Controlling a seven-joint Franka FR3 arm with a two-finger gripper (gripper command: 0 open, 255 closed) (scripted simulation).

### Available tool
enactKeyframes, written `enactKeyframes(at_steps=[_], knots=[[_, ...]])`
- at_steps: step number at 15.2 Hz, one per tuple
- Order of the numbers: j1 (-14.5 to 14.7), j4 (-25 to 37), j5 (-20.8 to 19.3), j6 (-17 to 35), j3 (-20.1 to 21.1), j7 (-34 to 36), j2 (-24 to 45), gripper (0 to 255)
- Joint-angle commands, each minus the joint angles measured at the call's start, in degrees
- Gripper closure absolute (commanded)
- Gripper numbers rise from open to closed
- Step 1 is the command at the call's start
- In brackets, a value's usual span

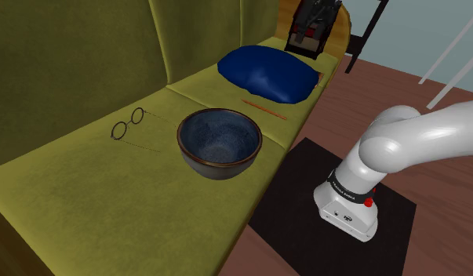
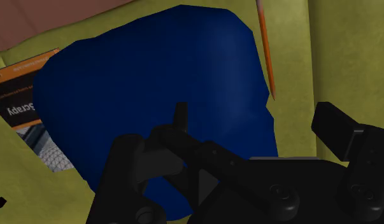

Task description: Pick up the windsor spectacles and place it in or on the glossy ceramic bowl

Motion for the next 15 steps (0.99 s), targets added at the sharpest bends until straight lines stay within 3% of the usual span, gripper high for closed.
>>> enactKeyframes(at_steps=[1, 8, 15], knots=[[0.0, 0.0, 0.0, 0.0, 0.0, 0.0, 0.0, 0], [0.9, -2.9, 5.4, 4.4, 10.2, 14.4, 2.1, 0], [1.2, -1.3, 9.5, 9.6, 20.5, 28.8, 9.1, 0]])
